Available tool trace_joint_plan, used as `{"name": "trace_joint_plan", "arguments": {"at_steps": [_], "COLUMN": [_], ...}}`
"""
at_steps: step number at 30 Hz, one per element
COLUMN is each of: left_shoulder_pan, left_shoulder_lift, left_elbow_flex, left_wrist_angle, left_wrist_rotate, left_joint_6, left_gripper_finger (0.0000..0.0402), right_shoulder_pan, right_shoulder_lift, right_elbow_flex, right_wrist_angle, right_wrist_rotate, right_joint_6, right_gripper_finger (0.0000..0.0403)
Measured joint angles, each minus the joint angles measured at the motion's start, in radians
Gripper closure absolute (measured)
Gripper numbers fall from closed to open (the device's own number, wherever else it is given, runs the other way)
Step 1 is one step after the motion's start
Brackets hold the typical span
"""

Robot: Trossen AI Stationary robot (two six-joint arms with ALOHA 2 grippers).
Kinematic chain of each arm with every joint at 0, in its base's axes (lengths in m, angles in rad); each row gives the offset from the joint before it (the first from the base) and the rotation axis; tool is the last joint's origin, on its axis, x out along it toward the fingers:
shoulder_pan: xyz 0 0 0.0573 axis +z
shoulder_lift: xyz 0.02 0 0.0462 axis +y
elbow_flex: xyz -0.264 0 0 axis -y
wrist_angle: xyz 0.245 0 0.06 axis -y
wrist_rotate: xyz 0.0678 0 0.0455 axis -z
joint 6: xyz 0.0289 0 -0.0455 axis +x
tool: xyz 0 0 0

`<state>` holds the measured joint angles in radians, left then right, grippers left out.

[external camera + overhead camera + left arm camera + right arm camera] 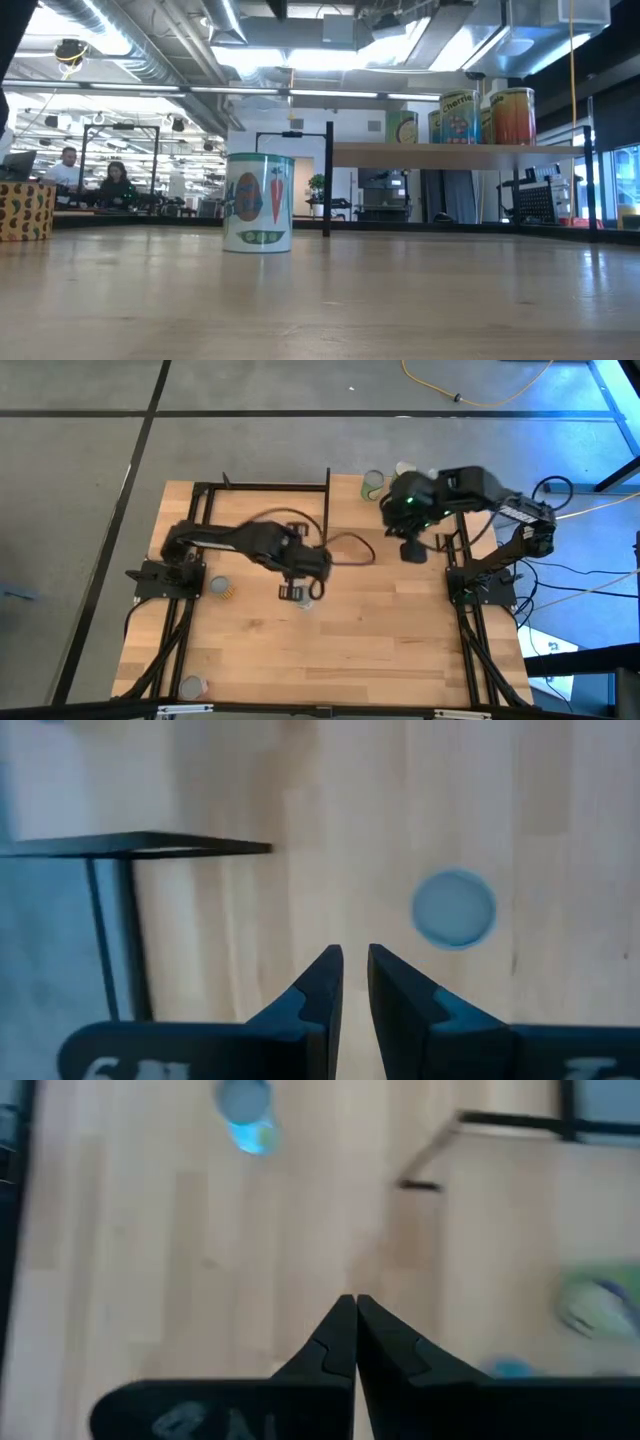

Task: Pick and place cans onto a shelf
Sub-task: Put the white canned good on the shelf

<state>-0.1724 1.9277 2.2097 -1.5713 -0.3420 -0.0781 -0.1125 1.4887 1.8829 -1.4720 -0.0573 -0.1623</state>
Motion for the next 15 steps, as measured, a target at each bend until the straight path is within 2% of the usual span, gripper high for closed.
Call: {"name": "trace_joint_plan", "arguments": {"at_steps": [5, 11, 15], "left_shoulder_pan": [0.004, 0.004, 0.004], "left_shoulder_lift": [-0.123, -0.25, -0.304], "left_elbow_flex": [-0.001, -0.001, -0.001], "left_wrist_angle": [-0.001, 0.0, 0.0], "left_wrist_rotate": [-0.045, -0.068, -0.07], "left_joint_6": [-0.06, -0.118, -0.132], "left_gripper_finger": [0.0357, 0.0356, 0.0356], "right_shoulder_pan": [0.039, 0.049, 0.049], "right_shoulder_lift": [0.0, 0.003, 0.011], "right_elbow_flex": [-0.15, -0.296, -0.366], "right_wrist_angle": [0.225, 0.494, 0.654], "right_wrist_rotate": [-0.124, -0.137, -0.137], "right_joint_6": [0.031, 0.084, 0.13], "right_gripper_finger": [0.0393, 0.0391, 0.0368]}}
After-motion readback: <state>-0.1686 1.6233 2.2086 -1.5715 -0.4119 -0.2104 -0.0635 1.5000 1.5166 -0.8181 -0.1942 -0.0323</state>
